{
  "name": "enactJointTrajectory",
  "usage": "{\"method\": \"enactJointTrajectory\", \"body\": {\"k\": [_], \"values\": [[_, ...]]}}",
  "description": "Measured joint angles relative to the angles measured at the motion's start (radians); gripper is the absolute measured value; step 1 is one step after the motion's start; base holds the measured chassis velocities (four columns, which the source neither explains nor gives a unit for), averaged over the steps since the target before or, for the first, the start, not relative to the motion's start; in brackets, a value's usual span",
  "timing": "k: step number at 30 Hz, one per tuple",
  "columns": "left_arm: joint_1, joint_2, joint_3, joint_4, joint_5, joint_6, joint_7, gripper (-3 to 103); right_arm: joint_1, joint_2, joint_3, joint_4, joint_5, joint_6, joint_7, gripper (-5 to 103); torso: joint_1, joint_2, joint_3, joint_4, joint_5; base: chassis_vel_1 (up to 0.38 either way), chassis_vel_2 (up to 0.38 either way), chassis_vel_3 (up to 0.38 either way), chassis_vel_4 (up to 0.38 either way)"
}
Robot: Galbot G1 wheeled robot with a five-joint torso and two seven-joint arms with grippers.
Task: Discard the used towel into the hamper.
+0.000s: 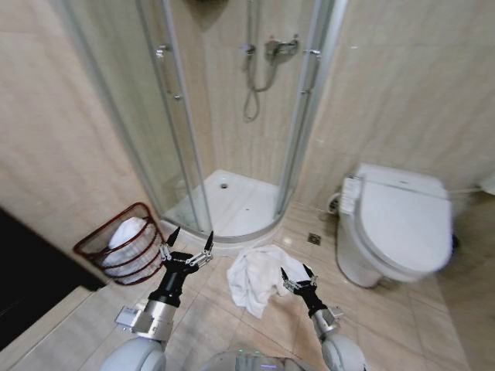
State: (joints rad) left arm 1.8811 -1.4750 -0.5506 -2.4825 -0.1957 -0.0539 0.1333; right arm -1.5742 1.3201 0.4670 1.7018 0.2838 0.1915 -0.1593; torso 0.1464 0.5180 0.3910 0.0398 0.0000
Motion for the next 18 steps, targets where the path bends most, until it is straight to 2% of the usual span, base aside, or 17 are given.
{"method": "enactJointTrajectory", "body": {"k": [8,11,18], "values": [[0.000,0.000,0.000,0.000,0.000,0.000,0.000,100,0.078,-0.010,0.011,-0.165,0.004,0.006,-0.010,100,-0.008,-0.018,-0.010,-0.0001,0.0001,0.084,0.093,0.082,0.090],[0.000,0.000,0.000,0.000,0.000,0.000,0.000,100,0.135,-0.020,0.007,-0.277,0.011,0.009,-0.033,100,-0.014,-0.035,-0.020,-0.0005,0.0003,0.008,0.019,0.006,0.000],[0.000,0.000,0.000,0.000,0.000,0.000,0.000,100,0.221,-0.027,-0.005,-0.414,0.015,0.013,-0.063,100,-0.024,-0.063,-0.038,0.0000,0.0002,0.000,0.000,0.000,0.000]]}}
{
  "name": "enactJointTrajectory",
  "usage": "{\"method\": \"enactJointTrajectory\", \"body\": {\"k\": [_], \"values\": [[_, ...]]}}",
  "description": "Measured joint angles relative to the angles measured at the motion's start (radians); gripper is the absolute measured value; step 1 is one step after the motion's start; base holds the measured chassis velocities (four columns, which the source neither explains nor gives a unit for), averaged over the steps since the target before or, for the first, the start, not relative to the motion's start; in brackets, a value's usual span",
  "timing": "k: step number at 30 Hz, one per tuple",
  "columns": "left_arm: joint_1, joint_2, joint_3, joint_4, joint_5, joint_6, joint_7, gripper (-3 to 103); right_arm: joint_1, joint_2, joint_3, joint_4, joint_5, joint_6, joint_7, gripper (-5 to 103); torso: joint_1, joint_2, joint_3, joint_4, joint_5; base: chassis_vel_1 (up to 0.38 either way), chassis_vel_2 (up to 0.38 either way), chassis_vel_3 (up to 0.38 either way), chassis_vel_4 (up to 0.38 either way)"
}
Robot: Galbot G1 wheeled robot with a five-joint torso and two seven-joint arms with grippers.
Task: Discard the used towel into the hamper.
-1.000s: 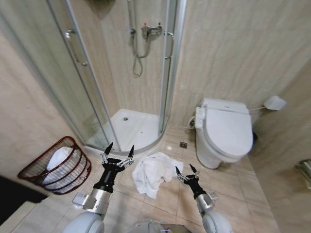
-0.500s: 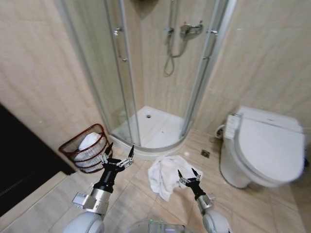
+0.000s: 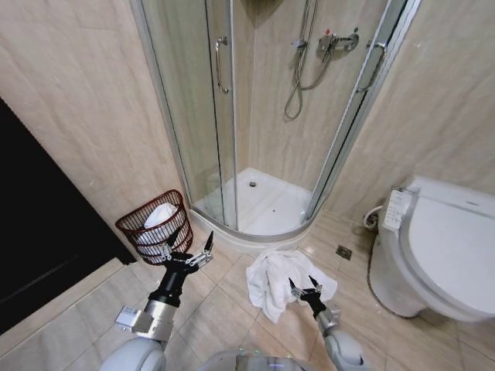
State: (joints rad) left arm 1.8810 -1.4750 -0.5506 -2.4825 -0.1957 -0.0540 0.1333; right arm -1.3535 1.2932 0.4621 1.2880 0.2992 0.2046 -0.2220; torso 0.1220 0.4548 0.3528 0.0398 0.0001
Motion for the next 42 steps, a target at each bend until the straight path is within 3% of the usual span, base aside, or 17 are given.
{"method": "enactJointTrajectory", "body": {"k": [9,19,33,42], "values": [[0.000,0.000,0.000,0.000,0.000,0.000,0.000,100,0.105,-0.008,-0.040,-0.117,-0.010,-0.002,-0.038,100,-0.014,-0.039,-0.025,0.0000,-0.0002,0.000,0.000,0.000,0.000],[0.000,0.000,0.000,0.000,0.000,0.000,0.000,100,0.239,0.003,-0.073,-0.283,-0.043,0.001,-0.024,100,-0.027,-0.076,-0.049,0.0000,-0.0003,0.000,0.000,0.000,0.000],[0.000,0.000,0.000,0.000,0.000,0.000,0.000,100,0.408,0.101,-0.083,-0.560,-0.170,0.043,-0.015,100,-0.047,-0.136,-0.088,0.0000,-0.0002,0.000,0.000,0.000,0.000],[0.000,0.000,0.000,0.000,0.000,0.000,0.000,100,0.451,0.118,-0.082,-0.633,-0.203,0.052,-0.010,100,-0.050,-0.146,-0.097,0.0000,-0.0002,0.000,0.000,0.000,0.000]]}}
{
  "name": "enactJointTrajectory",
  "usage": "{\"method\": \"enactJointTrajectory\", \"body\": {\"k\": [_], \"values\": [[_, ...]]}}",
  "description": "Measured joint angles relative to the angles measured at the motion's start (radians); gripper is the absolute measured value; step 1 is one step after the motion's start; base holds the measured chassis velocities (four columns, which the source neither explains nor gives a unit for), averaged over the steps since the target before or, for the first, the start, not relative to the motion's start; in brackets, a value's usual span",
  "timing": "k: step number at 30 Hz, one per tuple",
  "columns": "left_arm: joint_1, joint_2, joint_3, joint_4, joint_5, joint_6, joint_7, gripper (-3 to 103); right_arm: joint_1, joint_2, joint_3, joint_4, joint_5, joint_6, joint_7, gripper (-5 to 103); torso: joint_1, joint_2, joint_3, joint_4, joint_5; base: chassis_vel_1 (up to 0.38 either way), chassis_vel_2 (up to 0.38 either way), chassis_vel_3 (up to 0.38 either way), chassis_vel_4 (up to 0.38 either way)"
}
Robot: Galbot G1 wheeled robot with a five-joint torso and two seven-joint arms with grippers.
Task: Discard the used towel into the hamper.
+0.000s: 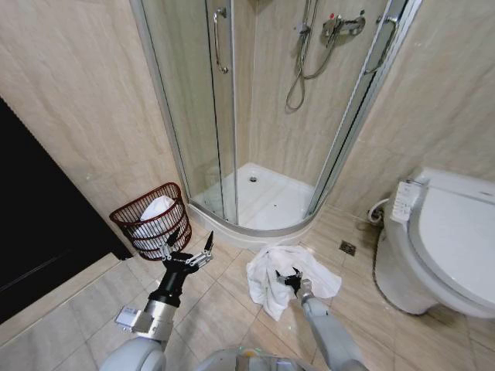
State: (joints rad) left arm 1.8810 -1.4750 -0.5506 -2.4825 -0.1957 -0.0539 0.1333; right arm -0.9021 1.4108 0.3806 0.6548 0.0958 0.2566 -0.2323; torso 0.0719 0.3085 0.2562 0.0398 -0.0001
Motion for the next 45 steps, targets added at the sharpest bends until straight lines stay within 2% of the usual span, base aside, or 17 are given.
{"method": "enactJointTrajectory", "body": {"k": [5,9,11,12,15,17,19,21,23,24,27,28,30,32,37,39,45], "values": [[0.000,0.000,0.000,0.000,0.000,0.000,0.000,100,0.024,0.000,0.014,-0.064,-0.025,0.026,-0.006,98,0.000,0.001,0.000,0.0000,0.0001,0.000,0.000,0.000,0.000],[0.000,0.000,0.000,0.000,0.000,0.000,0.000,100,0.032,-0.004,0.020,-0.099,-0.024,0.042,-0.008,84,0.001,0.002,0.002,0.0000,0.0001,0.000,0.000,0.000,0.000],[0.000,0.000,0.000,0.000,0.000,0.000,0.000,100,0.028,-0.010,0.020,-0.097,-0.019,0.046,-0.010,73,0.001,0.004,0.002,-0.0001,0.0000,0.000,0.000,0.000,0.000],[0.000,0.000,0.000,0.000,0.000,0.000,0.000,100,0.028,-0.010,0.020,-0.097,-0.019,0.046,-0.010,73,0.001,0.004,0.002,-0.0001,0.0000,0.000,0.000,0.000,0.000],[0.000,0.000,0.000,0.000,0.000,0.000,0.000,100,0.028,-0.010,0.020,-0.103,-0.015,0.065,-0.010,57,0.002,0.005,0.003,0.0000,0.0002,0.000,0.000,0.000,0.000],[0.000,0.000,0.000,0.000,0.000,0.000,0.000,100,0.030,-0.011,0.026,-0.106,-0.020,0.073,-0.022,57,0.002,0.006,0.003,0.0000,0.0002,0.000,0.000,0.000,0.000],[0.000,0.000,0.000,0.000,0.000,0.000,0.000,100,0.035,-0.014,0.033,-0.119,-0.039,0.088,-0.044,46,0.002,0.006,0.004,0.0000,0.0001,0.000,0.000,0.000,0.000],[0.000,0.000,0.000,0.000,0.000,0.000,0.000,100,0.037,-0.016,0.034,-0.126,-0.045,0.094,-0.042,41,0.002,0.007,0.004,0.0000,0.0001,0.000,0.000,0.000,0.000],[0.000,0.000,0.000,0.000,0.000,0.000,0.000,100,0.038,-0.018,0.030,-0.134,-0.047,0.119,-0.017,30,0.003,0.007,0.005,0.0000,0.0002,0.000,0.000,0.000,0.000],[0.000,0.000,0.000,0.000,0.000,0.000,0.000,100,0.038,-0.018,0.030,-0.134,-0.047,0.119,-0.017,30,0.003,0.007,0.005,0.0000,0.0002,0.000,0.000,0.000,0.000],[0.000,0.000,0.000,0.000,0.000,0.000,0.000,100,0.062,-0.011,0.029,-0.176,-0.114,0.215,0.071,16,0.003,0.008,0.005,-0.0001,0.0001,0.000,0.000,0.000,0.000],[0.000,0.000,0.000,0.000,0.000,0.000,0.000,100,0.062,-0.011,0.029,-0.176,-0.114,0.215,0.071,16,0.003,0.008,0.005,-0.0001,0.0001,0.000,0.000,0.000,0.000],[0.000,0.000,0.000,0.000,0.000,0.000,0.000,100,0.075,-0.008,0.025,-0.196,-0.167,0.246,0.149,13,0.003,0.008,0.005,0.0001,0.0001,0.000,0.000,0.000,0.000],[0.000,0.000,0.000,0.000,0.000,0.000,0.000,100,0.073,-0.009,0.025,-0.193,-0.192,0.253,0.181,10,0.003,0.009,0.006,0.0001,-0.0002,0.000,0.000,0.000,0.000],[0.000,0.000,0.000,0.000,0.000,0.000,0.000,100,0.057,-0.009,0.029,-0.176,-0.188,0.261,0.171,10,0.003,0.009,0.006,-0.0001,-0.0001,0.000,0.000,0.000,0.000],[0.000,0.000,0.000,0.000,0.000,0.000,0.000,100,0.019,-0.005,0.042,-0.123,-0.174,0.285,0.111,10,0.003,0.010,0.006,-0.0003,0.0001,0.000,0.000,0.000,0.000],[0.000,0.000,0.000,0.000,0.000,0.000,0.000,100,-0.048,-0.001,0.060,0.008,-0.163,0.324,0.134,10,0.004,0.010,0.007,0.0001,0.0003,0.000,0.000,0.000,0.000]]}}
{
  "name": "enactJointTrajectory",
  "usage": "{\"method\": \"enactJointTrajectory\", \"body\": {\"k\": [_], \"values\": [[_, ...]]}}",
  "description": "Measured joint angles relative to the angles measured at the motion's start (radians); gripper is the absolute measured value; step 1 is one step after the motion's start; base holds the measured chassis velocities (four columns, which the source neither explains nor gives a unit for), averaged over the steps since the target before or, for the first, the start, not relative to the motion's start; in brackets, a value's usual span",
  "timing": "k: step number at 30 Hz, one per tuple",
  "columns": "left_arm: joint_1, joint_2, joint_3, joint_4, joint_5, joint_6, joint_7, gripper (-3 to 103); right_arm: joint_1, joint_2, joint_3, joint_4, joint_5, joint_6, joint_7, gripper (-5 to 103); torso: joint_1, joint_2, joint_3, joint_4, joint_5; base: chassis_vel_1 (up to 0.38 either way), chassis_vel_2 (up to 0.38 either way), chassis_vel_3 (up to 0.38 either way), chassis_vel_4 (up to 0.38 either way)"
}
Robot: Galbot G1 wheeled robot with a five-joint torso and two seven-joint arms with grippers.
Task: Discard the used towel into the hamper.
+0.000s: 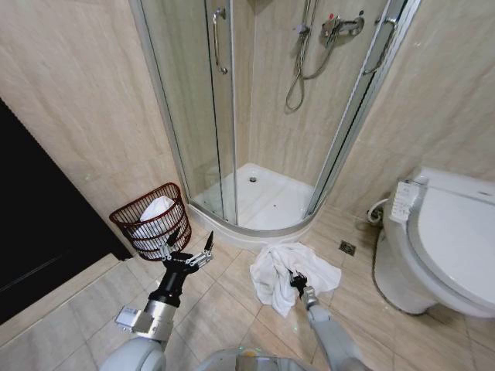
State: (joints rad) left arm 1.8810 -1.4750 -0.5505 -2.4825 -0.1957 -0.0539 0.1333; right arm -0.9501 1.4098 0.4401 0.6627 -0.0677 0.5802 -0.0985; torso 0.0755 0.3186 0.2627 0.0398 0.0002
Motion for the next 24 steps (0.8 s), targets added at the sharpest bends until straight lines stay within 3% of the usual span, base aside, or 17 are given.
{"method": "enactJointTrajectory", "body": {"k": [9,13,24], "values": [[0.000,0.000,0.000,0.000,0.000,0.000,0.000,100,-0.169,-0.053,0.009,0.369,0.119,-0.073,0.014,10,0.000,0.000,0.000,0.0000,-0.0001,0.000,0.000,0.000,0.000],[0.000,0.000,0.000,0.000,0.000,0.000,0.000,100,-0.305,-0.083,0.034,0.643,0.205,-0.136,0.018,10,0.000,0.001,0.000,-0.0001,-0.0004,0.000,0.000,0.000,0.000],[0.000,0.000,0.000,0.000,0.000,0.000,0.000,100,-0.496,-0.100,0.101,1.124,0.366,-0.234,0.026,10,0.000,0.001,0.001,-0.0001,-0.0002,0.000,0.000,0.000,0.000]]}}
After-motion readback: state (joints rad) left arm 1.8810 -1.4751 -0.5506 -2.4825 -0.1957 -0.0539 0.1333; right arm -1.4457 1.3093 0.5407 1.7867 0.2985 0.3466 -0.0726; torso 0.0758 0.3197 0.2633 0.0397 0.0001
